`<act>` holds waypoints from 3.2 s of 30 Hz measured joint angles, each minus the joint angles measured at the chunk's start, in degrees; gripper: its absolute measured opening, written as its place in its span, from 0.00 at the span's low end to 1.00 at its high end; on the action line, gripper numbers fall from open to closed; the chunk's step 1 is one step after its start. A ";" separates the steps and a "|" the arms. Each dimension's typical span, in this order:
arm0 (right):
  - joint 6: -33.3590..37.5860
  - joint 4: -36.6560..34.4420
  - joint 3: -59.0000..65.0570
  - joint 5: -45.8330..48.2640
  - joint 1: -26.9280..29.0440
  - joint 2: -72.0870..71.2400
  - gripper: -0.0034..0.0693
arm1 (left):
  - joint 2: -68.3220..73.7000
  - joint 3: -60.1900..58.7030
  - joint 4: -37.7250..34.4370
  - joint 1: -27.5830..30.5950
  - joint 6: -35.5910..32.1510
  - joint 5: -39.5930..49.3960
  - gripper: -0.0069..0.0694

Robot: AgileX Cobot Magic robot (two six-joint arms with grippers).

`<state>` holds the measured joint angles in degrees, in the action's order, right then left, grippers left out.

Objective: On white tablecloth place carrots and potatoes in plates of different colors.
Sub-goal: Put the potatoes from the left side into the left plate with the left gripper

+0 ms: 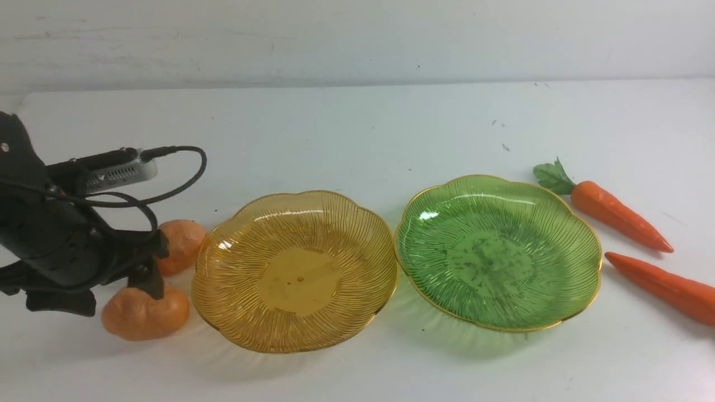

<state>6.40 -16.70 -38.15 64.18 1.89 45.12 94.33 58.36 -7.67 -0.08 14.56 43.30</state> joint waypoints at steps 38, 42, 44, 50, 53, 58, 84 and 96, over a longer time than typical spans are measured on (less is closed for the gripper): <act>0.13 0.12 0.00 -0.41 0.00 0.00 0.03 | 4.27 3.97 9.06 -0.17 2.22 17.66 0.60; 0.13 0.12 0.00 -0.41 0.00 0.00 0.03 | -4.33 11.04 4.55 -0.69 -1.06 21.69 0.60; 0.13 0.12 0.00 -0.41 0.00 0.00 0.03 | -6.11 11.94 0.04 -2.88 -4.40 21.24 0.60; 0.13 0.12 0.00 -0.41 0.00 0.00 0.03 | -1.02 12.00 -7.17 -14.41 -14.56 5.44 0.60; 0.13 0.12 0.00 -0.41 0.00 0.00 0.03 | 3.40 12.00 -7.47 -17.45 -16.41 -0.16 0.60; 0.13 0.12 -0.06 -0.46 0.00 0.00 0.03 | 8.47 12.00 -7.42 -17.96 -16.71 -4.80 0.65; 1.42 0.12 -0.06 -0.46 0.00 0.00 0.03 | 3.10 22.38 11.40 -0.50 -17.76 22.17 0.10; 1.42 0.12 -0.06 -0.46 0.00 0.00 0.03 | 7.87 22.27 2.56 0.57 -24.51 11.70 0.51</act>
<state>7.82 -16.58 -38.21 63.73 1.89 45.12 102.20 80.63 -5.11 0.48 -9.95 55.00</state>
